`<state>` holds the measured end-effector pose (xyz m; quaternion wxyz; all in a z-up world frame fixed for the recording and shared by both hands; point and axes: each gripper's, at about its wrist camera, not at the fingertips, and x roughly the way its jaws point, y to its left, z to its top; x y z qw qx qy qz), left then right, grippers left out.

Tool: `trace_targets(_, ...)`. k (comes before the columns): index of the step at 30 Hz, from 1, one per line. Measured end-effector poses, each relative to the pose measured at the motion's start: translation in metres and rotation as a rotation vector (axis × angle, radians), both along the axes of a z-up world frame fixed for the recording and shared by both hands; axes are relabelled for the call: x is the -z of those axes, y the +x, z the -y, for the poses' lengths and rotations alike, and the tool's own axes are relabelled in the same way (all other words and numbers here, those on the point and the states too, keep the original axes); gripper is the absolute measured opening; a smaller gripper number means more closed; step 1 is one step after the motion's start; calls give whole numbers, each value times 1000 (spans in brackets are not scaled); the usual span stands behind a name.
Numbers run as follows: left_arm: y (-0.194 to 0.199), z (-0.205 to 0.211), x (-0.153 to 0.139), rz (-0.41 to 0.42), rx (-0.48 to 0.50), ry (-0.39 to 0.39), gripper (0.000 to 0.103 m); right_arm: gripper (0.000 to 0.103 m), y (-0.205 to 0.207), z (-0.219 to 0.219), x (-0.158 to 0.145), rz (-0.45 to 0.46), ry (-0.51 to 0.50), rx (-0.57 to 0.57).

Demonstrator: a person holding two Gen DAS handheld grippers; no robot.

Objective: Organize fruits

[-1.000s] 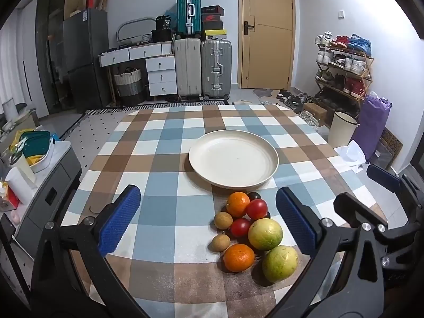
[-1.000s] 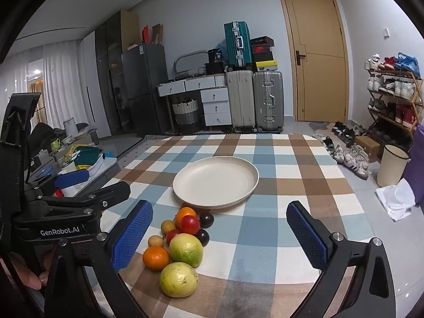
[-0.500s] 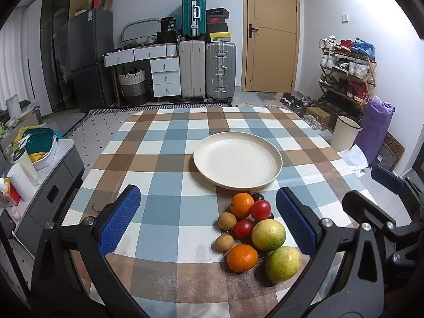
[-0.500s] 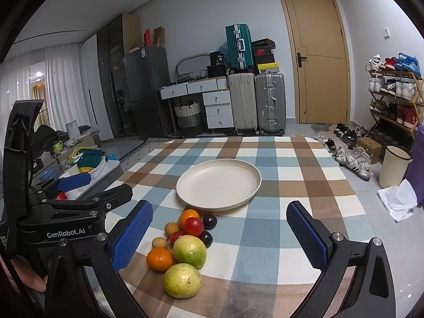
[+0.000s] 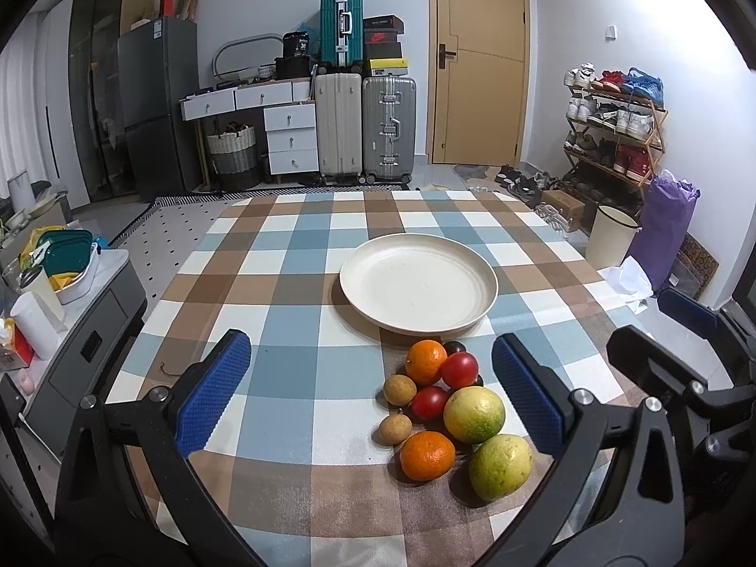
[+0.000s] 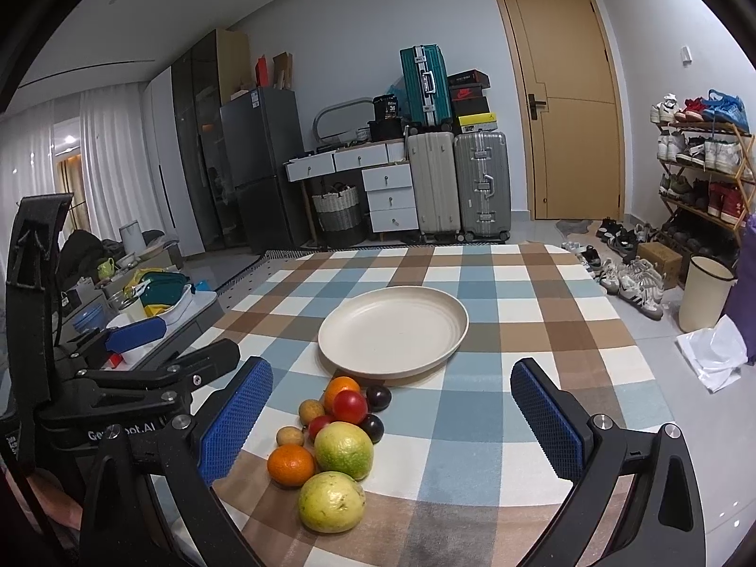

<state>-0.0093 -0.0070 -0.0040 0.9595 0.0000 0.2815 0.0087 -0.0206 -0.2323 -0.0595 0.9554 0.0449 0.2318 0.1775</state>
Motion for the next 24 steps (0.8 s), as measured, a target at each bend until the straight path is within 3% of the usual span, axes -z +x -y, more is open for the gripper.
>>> trace_targets(24,-7,2,-1,26,-12,-2,102,103,-1,-3,0,-7,10,-13)
